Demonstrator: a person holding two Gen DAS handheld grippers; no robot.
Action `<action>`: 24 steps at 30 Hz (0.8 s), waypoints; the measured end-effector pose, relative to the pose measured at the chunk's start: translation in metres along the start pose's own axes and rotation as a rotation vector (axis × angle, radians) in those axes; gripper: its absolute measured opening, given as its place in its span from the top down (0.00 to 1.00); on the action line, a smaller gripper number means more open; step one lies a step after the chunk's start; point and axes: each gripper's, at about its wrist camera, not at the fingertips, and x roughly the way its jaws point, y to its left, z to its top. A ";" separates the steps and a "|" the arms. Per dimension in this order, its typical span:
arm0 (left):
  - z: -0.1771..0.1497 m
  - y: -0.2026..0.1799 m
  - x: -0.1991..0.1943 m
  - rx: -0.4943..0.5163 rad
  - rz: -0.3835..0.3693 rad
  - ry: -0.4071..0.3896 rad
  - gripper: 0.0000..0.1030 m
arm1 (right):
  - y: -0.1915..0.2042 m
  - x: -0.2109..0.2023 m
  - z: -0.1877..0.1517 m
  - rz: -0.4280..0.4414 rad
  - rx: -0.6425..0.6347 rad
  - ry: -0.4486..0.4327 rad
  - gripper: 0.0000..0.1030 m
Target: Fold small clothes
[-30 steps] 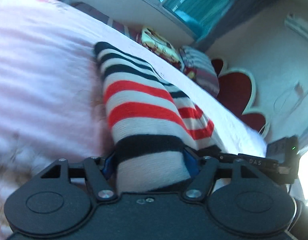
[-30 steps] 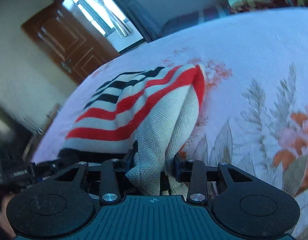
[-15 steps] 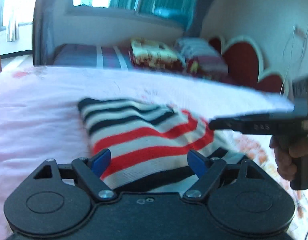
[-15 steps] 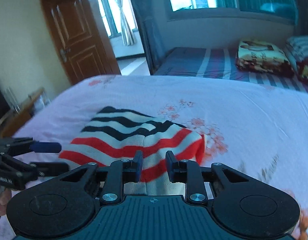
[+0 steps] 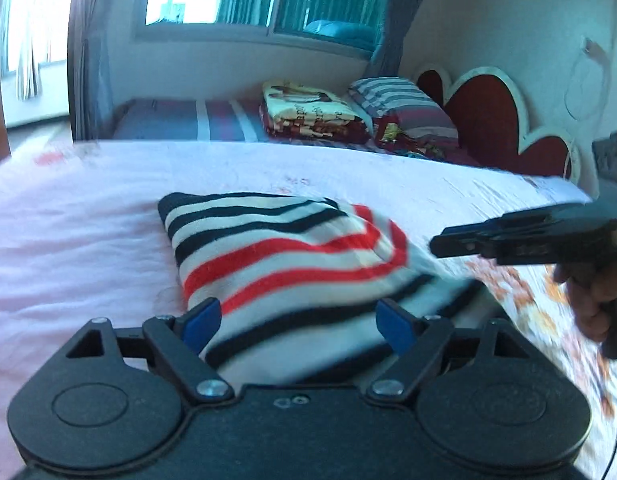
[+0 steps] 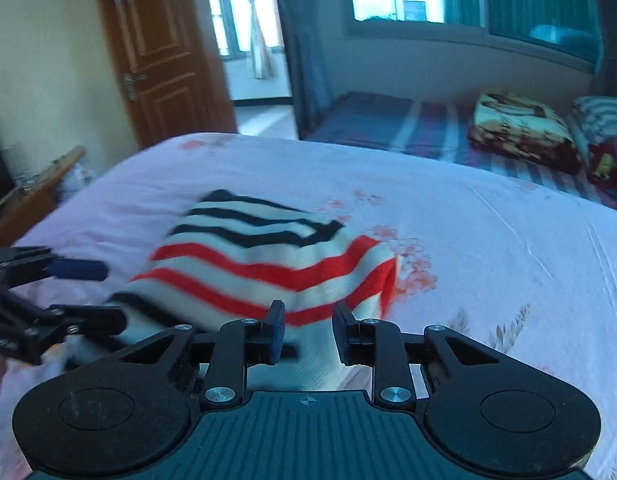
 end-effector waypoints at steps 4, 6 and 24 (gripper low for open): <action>-0.027 -0.018 0.000 0.068 0.032 0.065 0.21 | 0.025 -0.022 -0.029 0.030 -0.128 0.033 0.76; -0.042 -0.024 0.010 0.102 0.072 0.094 0.19 | 0.029 -0.009 -0.043 -0.024 -0.184 0.102 0.88; -0.068 -0.016 0.016 -0.103 0.115 0.104 0.13 | 0.034 0.000 -0.066 -0.141 -0.134 0.096 0.88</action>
